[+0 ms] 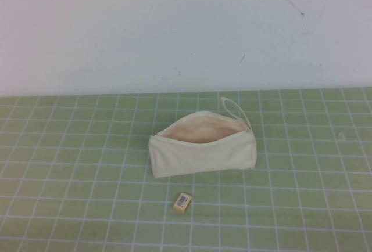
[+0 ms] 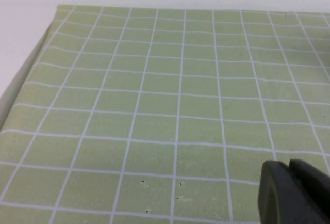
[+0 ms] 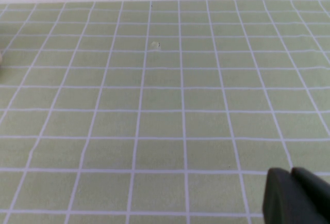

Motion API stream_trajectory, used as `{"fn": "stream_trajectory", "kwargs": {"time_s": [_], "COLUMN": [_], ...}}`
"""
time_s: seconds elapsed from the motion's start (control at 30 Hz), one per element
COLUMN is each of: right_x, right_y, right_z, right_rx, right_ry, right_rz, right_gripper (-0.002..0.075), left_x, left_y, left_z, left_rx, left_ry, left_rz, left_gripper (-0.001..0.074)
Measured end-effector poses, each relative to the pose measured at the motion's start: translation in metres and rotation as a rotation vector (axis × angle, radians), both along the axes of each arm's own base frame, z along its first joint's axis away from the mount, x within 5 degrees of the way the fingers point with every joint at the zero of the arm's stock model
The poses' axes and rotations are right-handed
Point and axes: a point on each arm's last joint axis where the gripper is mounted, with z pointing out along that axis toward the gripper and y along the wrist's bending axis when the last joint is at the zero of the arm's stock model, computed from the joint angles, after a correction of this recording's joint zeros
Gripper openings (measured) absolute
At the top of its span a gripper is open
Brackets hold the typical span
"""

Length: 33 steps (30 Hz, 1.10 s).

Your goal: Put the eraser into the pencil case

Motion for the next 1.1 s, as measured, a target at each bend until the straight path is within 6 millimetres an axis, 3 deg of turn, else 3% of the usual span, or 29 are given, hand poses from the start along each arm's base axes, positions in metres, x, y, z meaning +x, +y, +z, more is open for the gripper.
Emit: {"fn": "stream_trajectory", "kwargs": {"time_s": [0.4, 0.5, 0.63, 0.7, 0.83, 1.1], "right_x": [0.0, 0.0, 0.001, 0.001, 0.001, -0.002], "right_y": [0.002, 0.009, 0.022, 0.024, 0.025, 0.028], "right_z": [0.0, 0.001, 0.007, 0.009, 0.009, 0.017], "right_rx": [0.07, 0.306, 0.843, 0.928, 0.934, 0.724], "right_ry": [-0.004, -0.011, -0.013, -0.013, -0.015, -0.023], "right_rz": [0.003, -0.008, -0.023, -0.02, -0.011, 0.092], "right_gripper": [-0.0001, -0.0001, -0.0001, -0.0001, -0.0001, -0.0001], "left_x": [0.0, 0.0, 0.0, 0.0, 0.0, 0.0], "left_y": [0.0, -0.001, -0.002, -0.002, -0.002, -0.002], "left_z": [0.0, 0.0, 0.0, 0.0, 0.0, 0.0], "left_rx": [-0.012, -0.036, -0.047, -0.047, -0.047, -0.047], "left_ry": [0.0, -0.001, -0.002, -0.002, -0.002, -0.002], "left_rz": [-0.001, -0.003, -0.004, -0.004, -0.004, -0.004], "left_gripper": [-0.0003, -0.0003, -0.0003, -0.0003, -0.0003, -0.0003]}}
